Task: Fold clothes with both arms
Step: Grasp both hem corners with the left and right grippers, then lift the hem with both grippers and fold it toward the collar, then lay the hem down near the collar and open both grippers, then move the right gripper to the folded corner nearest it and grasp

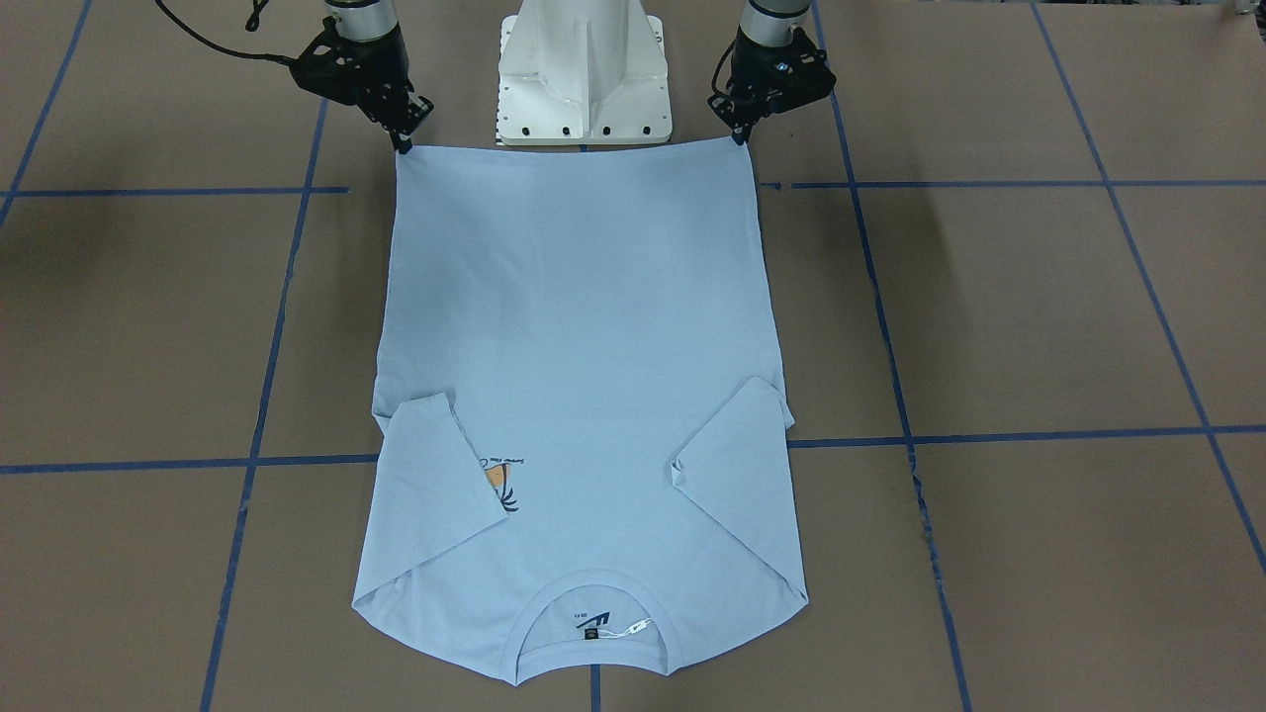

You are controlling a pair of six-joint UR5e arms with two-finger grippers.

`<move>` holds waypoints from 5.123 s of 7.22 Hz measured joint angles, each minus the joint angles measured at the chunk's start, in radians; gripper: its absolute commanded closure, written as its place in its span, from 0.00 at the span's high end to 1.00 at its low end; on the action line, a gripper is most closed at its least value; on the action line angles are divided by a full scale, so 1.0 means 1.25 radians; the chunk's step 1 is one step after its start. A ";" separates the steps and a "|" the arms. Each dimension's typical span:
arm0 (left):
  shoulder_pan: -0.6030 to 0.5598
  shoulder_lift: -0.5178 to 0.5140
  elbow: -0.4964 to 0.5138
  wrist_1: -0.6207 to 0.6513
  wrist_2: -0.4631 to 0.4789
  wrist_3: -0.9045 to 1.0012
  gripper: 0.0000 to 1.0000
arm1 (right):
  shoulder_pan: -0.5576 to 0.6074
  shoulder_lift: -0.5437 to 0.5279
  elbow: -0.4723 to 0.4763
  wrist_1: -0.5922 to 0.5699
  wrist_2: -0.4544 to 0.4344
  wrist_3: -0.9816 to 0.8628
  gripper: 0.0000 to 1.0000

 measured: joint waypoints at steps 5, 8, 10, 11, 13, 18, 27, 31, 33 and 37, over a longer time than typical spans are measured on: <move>-0.175 -0.071 -0.061 0.017 -0.009 0.161 0.00 | 0.223 0.084 0.012 -0.003 0.076 -0.167 0.00; -0.391 -0.198 0.155 -0.011 -0.025 0.351 0.00 | 0.497 0.335 -0.281 -0.001 0.237 -0.382 0.00; -0.479 -0.255 0.364 -0.158 -0.025 0.416 0.00 | 0.584 0.462 -0.485 0.006 0.252 -0.491 0.00; -0.505 -0.284 0.460 -0.228 -0.023 0.427 0.00 | 0.606 0.523 -0.587 0.023 0.251 -0.521 0.00; -0.542 -0.357 0.621 -0.316 -0.018 0.454 0.00 | 0.640 0.606 -0.790 0.149 0.248 -0.571 0.00; -0.556 -0.446 0.786 -0.420 0.019 0.473 0.00 | 0.666 0.678 -0.950 0.225 0.244 -0.658 0.00; -0.567 -0.463 0.810 -0.432 0.022 0.511 0.47 | 0.677 0.696 -0.973 0.226 0.225 -0.690 0.51; -0.583 -0.403 0.732 -0.483 -0.003 0.513 0.51 | 0.676 0.653 -0.892 0.226 0.237 -0.678 0.69; -0.583 -0.365 0.684 -0.483 -0.021 0.509 0.51 | 0.629 0.513 -0.711 0.229 0.252 -0.581 0.71; -0.583 -0.357 0.676 -0.482 -0.025 0.511 0.51 | 0.520 0.303 -0.471 0.231 0.247 -0.381 0.75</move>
